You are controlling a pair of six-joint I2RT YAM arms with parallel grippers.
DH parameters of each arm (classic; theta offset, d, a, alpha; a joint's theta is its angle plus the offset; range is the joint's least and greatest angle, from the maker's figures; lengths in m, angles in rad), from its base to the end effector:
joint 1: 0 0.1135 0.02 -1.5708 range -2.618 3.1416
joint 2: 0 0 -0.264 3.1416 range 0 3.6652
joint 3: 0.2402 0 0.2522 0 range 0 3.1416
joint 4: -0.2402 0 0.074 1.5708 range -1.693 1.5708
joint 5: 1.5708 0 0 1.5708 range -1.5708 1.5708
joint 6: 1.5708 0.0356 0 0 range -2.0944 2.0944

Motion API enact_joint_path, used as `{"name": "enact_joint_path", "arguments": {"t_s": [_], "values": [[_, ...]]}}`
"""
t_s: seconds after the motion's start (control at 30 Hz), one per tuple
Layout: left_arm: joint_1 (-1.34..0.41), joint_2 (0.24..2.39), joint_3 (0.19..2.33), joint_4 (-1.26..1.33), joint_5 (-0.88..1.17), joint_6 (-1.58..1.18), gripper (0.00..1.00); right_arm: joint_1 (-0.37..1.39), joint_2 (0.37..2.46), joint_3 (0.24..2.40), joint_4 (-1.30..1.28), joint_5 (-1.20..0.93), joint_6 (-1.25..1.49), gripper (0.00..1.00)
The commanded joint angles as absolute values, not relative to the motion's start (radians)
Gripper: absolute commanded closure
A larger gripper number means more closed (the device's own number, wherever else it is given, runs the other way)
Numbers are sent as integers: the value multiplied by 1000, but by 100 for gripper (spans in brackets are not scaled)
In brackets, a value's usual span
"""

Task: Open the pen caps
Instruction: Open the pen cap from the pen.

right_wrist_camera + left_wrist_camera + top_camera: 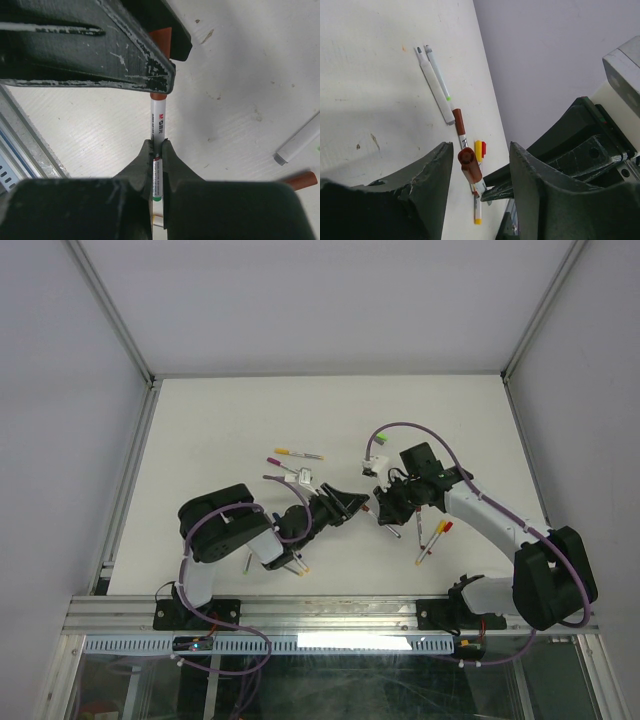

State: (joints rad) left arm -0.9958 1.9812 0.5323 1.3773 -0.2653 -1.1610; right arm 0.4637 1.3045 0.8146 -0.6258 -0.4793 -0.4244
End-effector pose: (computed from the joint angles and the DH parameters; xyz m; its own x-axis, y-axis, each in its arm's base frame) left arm 0.1834 -0.2658 0.1120 -0.6278 -0.6587 -0.4146 0.2303 0.3516 -0.9074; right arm 0.2085 0.1226 0.2110 -0.4940 -0.6556 -0.5711 -0.8577 0.4752 0.1965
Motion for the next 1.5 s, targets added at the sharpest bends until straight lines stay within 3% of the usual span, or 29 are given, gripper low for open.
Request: {"name": "enact_joint_path", "arguments": {"t_s": [0.0,0.4,0.47,0.63,0.7,1.0,1.3,1.47], "values": [[-1013,1991,559,1456,-299,-1199,53,457,1278,859,-593,-494,-413,100],[-1018,2017,581,1483,-259,-1200,100,453,1277,859,-595,-500,-413,100],[-1018,2014,580,1503,-254,-1182,100,448,1274,861,-601,-516,-417,100],[-1017,2009,575,1579,-227,-1128,100,428,1260,861,-602,-554,-412,59],[-1017,2010,573,1610,-213,-1109,100,423,1260,861,-603,-564,-410,53],[-1017,2012,568,1715,-193,-1070,100,422,1278,861,-609,-594,-410,56],[-997,1976,556,1741,-196,-1059,100,422,1288,862,-615,-604,-414,69],[-981,1959,565,1741,-180,-1062,100,422,1299,862,-615,-605,-416,63]]}}
